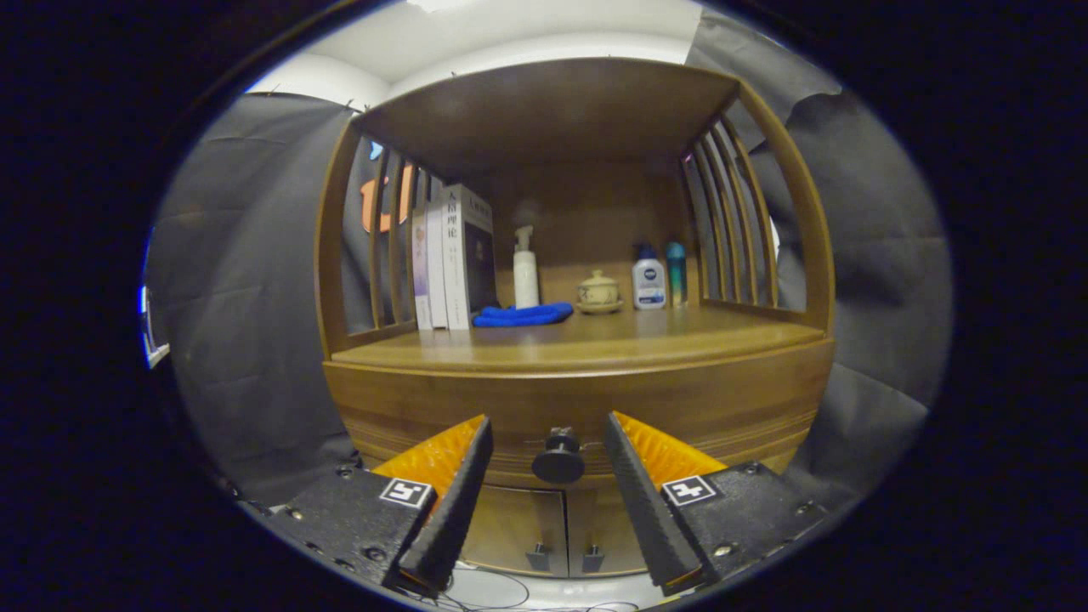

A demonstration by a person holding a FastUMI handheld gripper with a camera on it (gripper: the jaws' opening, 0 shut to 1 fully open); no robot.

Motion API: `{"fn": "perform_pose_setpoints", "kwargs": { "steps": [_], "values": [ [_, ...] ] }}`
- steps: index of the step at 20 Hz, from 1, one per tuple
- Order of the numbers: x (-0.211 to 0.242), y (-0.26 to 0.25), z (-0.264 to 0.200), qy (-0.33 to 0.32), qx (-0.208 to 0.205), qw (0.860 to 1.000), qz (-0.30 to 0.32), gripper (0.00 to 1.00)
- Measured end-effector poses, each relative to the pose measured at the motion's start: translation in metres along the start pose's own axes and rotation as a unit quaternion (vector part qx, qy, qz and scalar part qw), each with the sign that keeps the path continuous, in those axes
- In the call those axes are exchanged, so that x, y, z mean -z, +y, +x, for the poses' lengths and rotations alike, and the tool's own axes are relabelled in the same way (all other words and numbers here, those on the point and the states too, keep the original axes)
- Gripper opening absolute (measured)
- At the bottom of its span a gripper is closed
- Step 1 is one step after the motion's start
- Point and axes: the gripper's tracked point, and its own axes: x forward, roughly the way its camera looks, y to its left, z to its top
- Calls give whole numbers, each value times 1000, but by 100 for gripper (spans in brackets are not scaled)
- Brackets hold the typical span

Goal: Pull open the drawer, take out the items inside it, and place them on the countertop above the cabinet.

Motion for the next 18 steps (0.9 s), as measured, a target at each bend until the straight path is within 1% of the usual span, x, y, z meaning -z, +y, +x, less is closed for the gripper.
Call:
{"fn": "perform_pose_setpoints", "kwargs": {
  "steps": [3,6,9,10,11,13,16,18],
  "values": [
    [16,-3,18,16,5,1000,-3,73],
    [23,-7,32,23,30,999,-2,63],
    [40,-7,47,59,40,997,27,53],
    [35,-5,51,46,44,997,36,50],
    [38,-6,52,54,47,997,30,50],
    [36,-7,47,50,53,997,15,48],
    [36,-6,47,59,57,996,16,44],
    [36,-9,46,68,63,996,7,39]
  ]
}}
